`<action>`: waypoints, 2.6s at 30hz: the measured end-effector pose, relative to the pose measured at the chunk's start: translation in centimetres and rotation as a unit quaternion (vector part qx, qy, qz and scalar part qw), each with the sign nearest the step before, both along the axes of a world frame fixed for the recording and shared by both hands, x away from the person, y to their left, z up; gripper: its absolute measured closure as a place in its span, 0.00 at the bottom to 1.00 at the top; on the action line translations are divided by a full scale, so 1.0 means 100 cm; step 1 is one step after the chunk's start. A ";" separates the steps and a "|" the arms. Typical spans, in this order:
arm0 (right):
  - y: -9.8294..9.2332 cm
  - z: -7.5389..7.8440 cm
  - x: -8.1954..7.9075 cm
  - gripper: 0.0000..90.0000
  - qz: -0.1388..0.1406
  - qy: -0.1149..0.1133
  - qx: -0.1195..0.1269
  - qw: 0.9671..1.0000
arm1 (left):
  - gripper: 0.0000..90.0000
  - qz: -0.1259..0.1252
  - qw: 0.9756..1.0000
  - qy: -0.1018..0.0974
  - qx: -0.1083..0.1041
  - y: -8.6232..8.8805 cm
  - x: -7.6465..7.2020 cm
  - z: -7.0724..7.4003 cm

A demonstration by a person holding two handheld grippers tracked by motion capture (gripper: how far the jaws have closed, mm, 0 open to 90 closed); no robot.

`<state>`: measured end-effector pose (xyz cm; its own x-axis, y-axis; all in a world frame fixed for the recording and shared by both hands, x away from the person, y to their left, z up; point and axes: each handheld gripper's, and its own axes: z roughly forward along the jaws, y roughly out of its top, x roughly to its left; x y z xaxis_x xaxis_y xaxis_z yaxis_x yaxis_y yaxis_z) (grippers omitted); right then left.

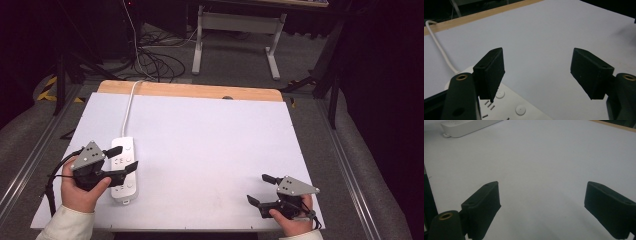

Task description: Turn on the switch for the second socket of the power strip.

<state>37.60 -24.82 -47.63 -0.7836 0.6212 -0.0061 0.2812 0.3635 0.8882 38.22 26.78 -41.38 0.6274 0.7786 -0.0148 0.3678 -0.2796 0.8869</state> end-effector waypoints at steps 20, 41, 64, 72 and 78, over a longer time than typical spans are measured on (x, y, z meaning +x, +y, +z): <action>0.000 -0.001 0.000 0.17 0.004 0.001 -0.001 1.000 | 1.00 -0.006 1.000 0.023 0.015 -0.005 0.028 -0.005; 0.000 -0.002 0.001 0.18 0.005 0.004 -0.004 1.000 | 1.00 0.024 0.989 0.105 0.102 0.002 0.052 -0.022; 0.000 -0.002 0.001 0.18 0.007 0.005 -0.005 1.000 | 1.00 0.046 0.974 0.160 0.152 -0.001 0.063 -0.032; 0.000 -0.002 0.001 0.18 0.008 0.006 -0.005 1.000 | 1.00 0.049 0.974 0.160 0.151 -0.001 0.063 -0.033; 0.000 -0.002 0.001 0.18 0.008 0.006 -0.005 1.000 | 1.00 0.051 0.975 0.160 0.148 -0.001 0.062 -0.033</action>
